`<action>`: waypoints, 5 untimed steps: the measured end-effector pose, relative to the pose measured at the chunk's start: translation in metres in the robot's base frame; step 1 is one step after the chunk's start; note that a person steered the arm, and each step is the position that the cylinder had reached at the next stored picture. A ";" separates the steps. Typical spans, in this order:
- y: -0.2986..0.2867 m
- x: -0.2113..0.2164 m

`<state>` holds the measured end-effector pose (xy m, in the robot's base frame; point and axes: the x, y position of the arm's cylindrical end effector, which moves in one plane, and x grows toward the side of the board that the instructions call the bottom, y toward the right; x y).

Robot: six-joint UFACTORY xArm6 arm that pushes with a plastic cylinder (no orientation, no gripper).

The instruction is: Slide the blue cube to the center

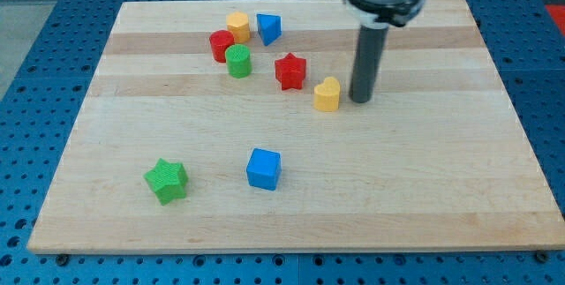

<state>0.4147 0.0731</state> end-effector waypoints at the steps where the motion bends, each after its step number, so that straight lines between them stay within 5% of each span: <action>1: -0.043 0.000; 3: -0.037 0.004; 5: -0.002 0.110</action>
<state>0.5251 0.0710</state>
